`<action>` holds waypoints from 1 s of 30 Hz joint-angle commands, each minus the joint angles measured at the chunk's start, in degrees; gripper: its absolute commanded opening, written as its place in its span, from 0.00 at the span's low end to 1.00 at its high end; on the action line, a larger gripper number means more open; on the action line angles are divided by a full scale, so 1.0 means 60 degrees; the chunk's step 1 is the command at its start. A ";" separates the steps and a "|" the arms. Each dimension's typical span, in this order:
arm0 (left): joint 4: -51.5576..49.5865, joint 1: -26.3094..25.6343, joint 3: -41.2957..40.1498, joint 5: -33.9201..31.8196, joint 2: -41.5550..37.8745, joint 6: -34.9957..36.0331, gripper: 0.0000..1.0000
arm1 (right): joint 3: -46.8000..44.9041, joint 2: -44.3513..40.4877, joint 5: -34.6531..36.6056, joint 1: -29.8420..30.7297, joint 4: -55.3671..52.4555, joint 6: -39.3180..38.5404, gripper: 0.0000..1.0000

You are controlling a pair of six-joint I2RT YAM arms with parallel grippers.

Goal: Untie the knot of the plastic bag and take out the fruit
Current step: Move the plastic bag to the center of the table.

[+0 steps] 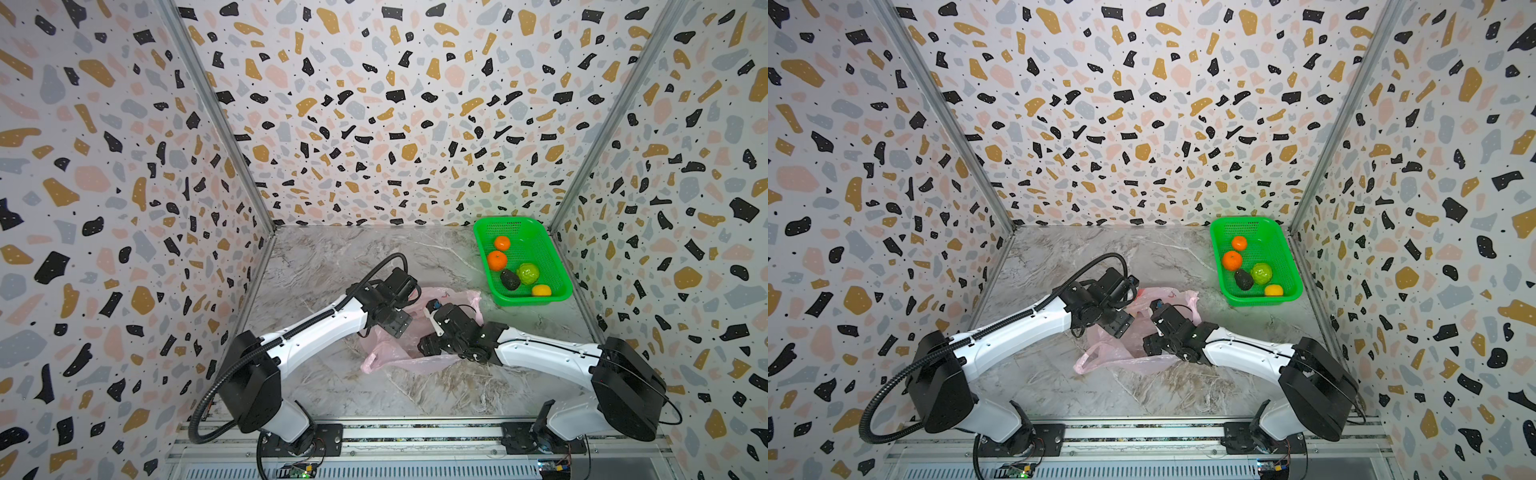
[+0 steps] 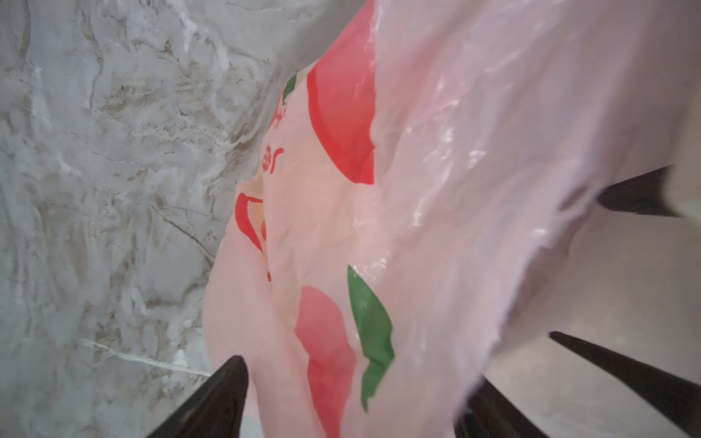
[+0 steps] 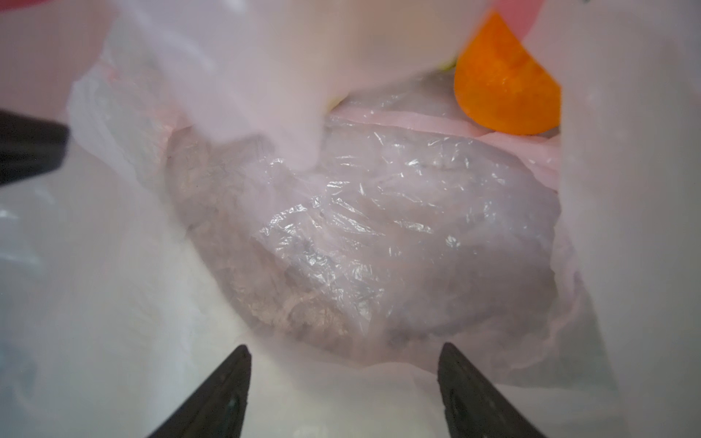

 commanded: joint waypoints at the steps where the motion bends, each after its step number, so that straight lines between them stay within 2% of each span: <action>1: 0.0007 0.0103 -0.0152 -0.1380 -0.0298 0.0045 0.73 | -0.0171 -0.0340 0.0072 -0.0084 -0.0025 -0.0086 0.79; 3: 0.0135 0.0106 -0.0265 -0.1986 -0.0382 -0.0038 0.58 | -0.0229 -0.0359 0.0050 -0.0110 -0.0029 -0.0087 0.79; 5: 0.0452 0.0136 -0.0488 -0.2114 -0.0610 -0.0028 0.52 | -0.0287 -0.0362 0.0028 -0.0152 -0.0012 -0.0087 0.79; 6: 0.0581 0.0169 -0.0596 -0.2076 -0.0710 -0.0024 0.45 | -0.0302 -0.0356 0.0027 -0.0146 0.0005 -0.0087 0.79; 9: 0.0821 0.0244 -0.0742 -0.1536 -0.0956 -0.0009 0.14 | -0.0335 -0.0331 0.0013 -0.0161 -0.0015 -0.0091 0.79; 11: 0.0941 0.0245 -0.0812 -0.1048 -0.1128 -0.0010 0.00 | -0.0360 -0.0325 0.0020 -0.0189 -0.0058 -0.0126 0.79; 14: 0.1011 0.0252 -0.0941 -0.0396 -0.1430 0.0010 0.00 | -0.0488 -0.0446 0.0057 -0.0218 -0.0235 -0.0178 0.79; 16: 0.1143 0.0230 -0.1115 0.0407 -0.1785 -0.0034 0.00 | -0.0629 -0.0620 0.0148 -0.0242 -0.0497 -0.0256 0.79; 19: 0.1502 -0.0163 -0.1526 0.1151 -0.2337 -0.0309 0.00 | -0.0933 -0.1001 0.0285 -0.0381 -0.0942 -0.0320 0.80; 22: 0.1526 -0.0779 -0.1873 0.1332 -0.2704 -0.0573 0.00 | -0.1179 -0.1408 0.0316 -0.0576 -0.1434 -0.0312 0.80; 25: 0.2106 -0.1004 -0.2510 0.1771 -0.3279 -0.1196 0.00 | -0.1238 -0.1732 0.0329 -0.0612 -0.1748 -0.0265 0.80; 30: 0.2382 -0.1157 -0.2841 0.1510 -0.3842 -0.1536 0.00 | -0.0230 -0.2054 -0.0252 -0.0394 -0.1971 -0.0512 0.83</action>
